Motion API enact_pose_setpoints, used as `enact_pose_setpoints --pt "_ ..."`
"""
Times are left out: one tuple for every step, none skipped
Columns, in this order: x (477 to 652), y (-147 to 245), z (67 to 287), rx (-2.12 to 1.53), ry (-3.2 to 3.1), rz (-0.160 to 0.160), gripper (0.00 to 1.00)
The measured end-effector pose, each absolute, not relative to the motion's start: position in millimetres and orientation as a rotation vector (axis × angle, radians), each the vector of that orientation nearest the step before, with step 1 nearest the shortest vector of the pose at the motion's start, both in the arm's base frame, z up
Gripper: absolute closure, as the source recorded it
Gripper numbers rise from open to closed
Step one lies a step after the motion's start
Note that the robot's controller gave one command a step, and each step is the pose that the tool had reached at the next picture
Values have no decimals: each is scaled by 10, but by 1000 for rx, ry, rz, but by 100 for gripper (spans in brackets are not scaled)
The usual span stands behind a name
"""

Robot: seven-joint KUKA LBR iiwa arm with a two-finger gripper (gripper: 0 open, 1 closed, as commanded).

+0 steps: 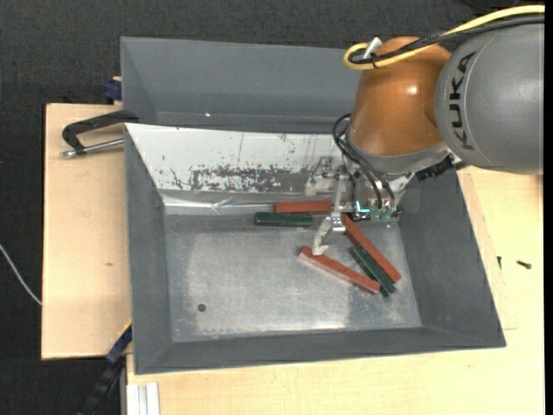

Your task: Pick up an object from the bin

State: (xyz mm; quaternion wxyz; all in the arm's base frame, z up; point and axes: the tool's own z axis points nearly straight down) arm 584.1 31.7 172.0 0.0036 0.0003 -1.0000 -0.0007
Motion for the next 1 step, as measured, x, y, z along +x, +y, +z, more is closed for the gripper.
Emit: enact_pose_setpoints --pt "5860 316 1765 0 -3143 -2 0"
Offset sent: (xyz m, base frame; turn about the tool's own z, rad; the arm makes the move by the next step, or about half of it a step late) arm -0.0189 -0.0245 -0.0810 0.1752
